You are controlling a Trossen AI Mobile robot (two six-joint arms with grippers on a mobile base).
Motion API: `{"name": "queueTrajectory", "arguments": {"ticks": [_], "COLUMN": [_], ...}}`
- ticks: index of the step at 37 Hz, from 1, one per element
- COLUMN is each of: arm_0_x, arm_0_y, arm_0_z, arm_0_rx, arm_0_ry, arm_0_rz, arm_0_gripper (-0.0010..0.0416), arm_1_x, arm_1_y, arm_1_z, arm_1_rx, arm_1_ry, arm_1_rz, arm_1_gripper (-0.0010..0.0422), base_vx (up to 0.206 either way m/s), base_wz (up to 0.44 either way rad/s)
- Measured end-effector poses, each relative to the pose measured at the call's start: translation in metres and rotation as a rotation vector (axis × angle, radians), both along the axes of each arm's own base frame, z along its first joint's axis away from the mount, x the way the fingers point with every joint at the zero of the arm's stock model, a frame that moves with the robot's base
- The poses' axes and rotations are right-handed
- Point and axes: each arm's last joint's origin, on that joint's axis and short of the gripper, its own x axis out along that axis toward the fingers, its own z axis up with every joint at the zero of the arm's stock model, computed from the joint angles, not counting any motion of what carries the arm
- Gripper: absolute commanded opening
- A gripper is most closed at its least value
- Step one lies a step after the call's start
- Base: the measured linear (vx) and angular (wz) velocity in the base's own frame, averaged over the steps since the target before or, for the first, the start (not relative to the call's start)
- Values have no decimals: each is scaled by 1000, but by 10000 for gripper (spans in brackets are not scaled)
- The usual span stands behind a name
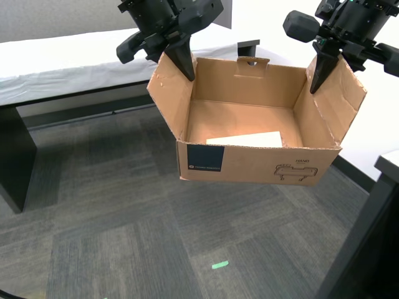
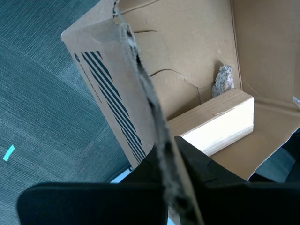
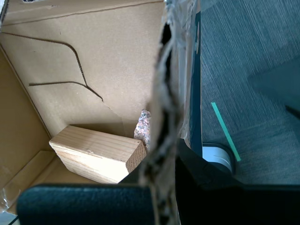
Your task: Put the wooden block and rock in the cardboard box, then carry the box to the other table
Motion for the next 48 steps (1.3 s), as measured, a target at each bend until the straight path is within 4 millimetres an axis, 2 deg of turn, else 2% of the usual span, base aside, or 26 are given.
{"name": "queueTrajectory", "arguments": {"ticks": [17, 28, 35, 48], "arm_0_x": [-1, -3, -2, -3], "arm_0_y": [0, 1, 1, 2], "arm_0_z": [0, 1, 1, 1], "arm_0_rx": [-13, 28, 37, 39], "arm_0_ry": [-8, 44, 44, 46], "arm_0_rz": [52, -30, -51, -49], "arm_0_gripper": [-1, -1, -1, -1], "arm_1_x": [-3, -26, -38, -41], "arm_1_y": [2, 22, 31, 35], "arm_1_z": [-5, -23, -16, -12], "arm_1_rx": [19, 53, 19, 21], "arm_1_ry": [13, -10, -48, -45], "arm_1_rz": [-1, -106, -109, -107], "arm_1_gripper": [-1, -1, -1, -1], "base_vx": [184, 200, 184, 165], "base_wz": [210, 301, 324, 216]}}
